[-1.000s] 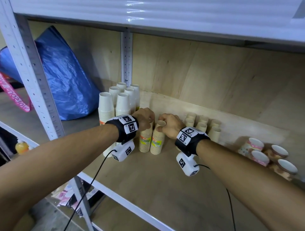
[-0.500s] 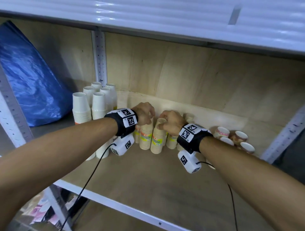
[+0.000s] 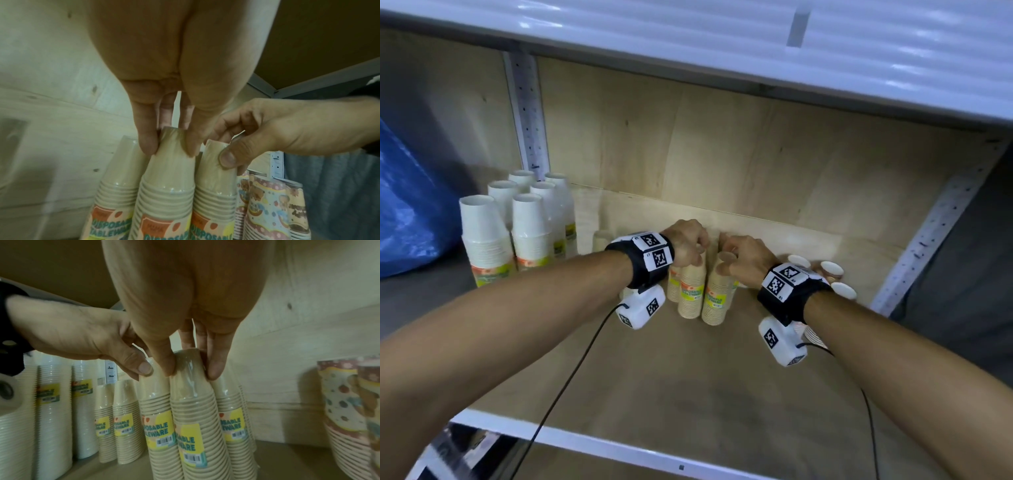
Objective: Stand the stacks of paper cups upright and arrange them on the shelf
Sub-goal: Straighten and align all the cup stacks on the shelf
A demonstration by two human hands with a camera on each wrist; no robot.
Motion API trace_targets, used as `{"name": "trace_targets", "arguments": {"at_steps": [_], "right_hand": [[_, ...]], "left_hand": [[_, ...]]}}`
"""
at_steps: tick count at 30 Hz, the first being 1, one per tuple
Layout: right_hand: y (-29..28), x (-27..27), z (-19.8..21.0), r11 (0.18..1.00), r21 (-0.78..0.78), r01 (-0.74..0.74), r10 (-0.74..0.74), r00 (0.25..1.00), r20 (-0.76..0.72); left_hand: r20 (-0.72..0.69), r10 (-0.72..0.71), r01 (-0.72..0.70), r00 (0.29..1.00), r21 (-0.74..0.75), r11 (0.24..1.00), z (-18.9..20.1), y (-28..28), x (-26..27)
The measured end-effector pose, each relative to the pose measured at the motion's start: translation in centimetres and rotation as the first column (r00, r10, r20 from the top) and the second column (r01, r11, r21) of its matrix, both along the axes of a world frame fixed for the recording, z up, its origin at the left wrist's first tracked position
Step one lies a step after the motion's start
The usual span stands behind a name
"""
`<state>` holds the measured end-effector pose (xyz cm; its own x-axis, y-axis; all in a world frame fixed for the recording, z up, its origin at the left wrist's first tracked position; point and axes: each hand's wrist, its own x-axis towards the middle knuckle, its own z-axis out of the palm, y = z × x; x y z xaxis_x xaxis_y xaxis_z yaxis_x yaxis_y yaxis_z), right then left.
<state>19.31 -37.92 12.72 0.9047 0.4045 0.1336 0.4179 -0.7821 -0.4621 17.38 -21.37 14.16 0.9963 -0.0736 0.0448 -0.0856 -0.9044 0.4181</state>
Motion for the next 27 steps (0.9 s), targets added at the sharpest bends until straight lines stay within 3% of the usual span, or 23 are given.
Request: {"name": "trace_targets", "arguments": {"at_steps": [27], "right_hand": [[-1.8,2.4,-1.8,1.000,0.014,0.004,-0.003,0.999,-0.053]], "left_hand": [[0.000,-0.082,0.082,0.997,0.039,0.996,-2.0,-1.7,2.5]]}}
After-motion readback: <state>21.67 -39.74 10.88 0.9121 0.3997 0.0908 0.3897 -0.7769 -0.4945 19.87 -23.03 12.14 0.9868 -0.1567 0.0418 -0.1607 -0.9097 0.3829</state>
